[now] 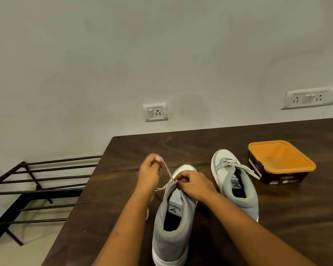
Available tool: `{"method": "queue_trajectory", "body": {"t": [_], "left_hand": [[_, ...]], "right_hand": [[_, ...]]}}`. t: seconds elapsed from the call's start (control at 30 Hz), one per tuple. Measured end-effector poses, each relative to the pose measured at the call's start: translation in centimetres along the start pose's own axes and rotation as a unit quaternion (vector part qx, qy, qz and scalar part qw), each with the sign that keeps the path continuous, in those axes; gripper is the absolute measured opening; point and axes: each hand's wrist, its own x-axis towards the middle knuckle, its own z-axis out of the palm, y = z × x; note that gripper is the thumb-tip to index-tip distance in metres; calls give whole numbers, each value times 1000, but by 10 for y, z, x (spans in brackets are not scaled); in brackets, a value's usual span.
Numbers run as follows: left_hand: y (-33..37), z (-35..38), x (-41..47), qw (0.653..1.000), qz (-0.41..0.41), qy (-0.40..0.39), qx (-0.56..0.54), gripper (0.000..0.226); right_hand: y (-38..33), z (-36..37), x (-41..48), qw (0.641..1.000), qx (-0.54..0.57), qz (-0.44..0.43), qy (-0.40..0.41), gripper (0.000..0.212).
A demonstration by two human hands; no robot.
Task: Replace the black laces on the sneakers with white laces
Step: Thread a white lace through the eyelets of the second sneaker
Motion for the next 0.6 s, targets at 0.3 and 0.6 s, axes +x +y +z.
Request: {"method": "queue_trajectory", "body": {"t": [0.3,0.6], "left_hand": [[27,-35,-2,863,-90,198,-457,26],[5,-52,3,921,-72,293,-248,29]], "right_hand": [[1,10,4,996,35,-14,84,15],[-2,6,2,996,48,9,80,19]]}}
